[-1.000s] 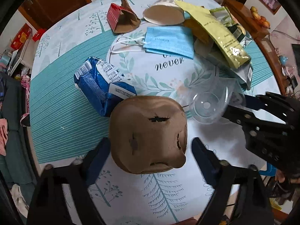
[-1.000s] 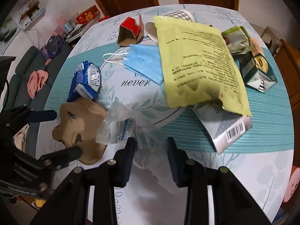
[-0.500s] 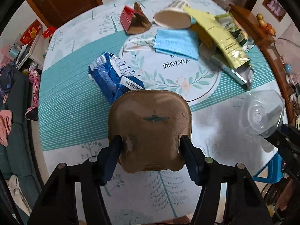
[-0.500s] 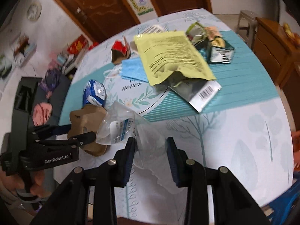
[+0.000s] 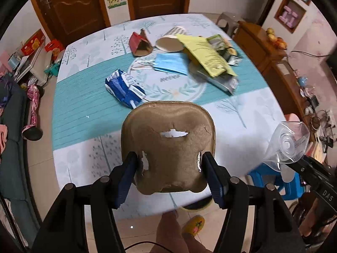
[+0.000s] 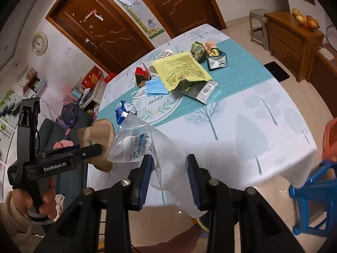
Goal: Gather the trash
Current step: 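Carry the cup carrier and plastic bag over the black bin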
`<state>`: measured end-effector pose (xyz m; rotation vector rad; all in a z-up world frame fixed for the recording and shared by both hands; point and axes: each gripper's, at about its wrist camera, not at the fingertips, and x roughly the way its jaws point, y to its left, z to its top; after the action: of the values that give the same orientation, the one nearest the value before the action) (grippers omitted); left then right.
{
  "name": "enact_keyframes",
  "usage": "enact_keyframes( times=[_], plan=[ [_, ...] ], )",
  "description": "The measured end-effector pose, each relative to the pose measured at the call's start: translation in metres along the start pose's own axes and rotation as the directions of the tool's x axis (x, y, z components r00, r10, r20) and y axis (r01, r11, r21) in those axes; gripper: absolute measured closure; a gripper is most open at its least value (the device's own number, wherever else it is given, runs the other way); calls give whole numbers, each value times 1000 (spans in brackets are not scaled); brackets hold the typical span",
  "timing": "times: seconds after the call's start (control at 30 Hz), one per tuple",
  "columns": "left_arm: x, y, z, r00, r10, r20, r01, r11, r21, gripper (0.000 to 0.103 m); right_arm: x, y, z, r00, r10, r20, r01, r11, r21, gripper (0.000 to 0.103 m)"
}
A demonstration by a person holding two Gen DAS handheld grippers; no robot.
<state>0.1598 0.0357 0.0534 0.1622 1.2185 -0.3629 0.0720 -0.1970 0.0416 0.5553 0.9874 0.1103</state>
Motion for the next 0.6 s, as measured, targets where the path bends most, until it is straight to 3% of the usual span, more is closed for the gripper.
enact_keyframes(
  times=[0.3,0.6],
  plan=[
    [-43,-47,-64,997,-64,37,61,995,82,41,-48,-9,-60,1000,-3,10,3,1000,-3,69],
    [-57,-91,-116,994,-103,27,98,984,147,41,-66,-39,-111,1000,-11,-25,12,1000,22,69]
  ],
)
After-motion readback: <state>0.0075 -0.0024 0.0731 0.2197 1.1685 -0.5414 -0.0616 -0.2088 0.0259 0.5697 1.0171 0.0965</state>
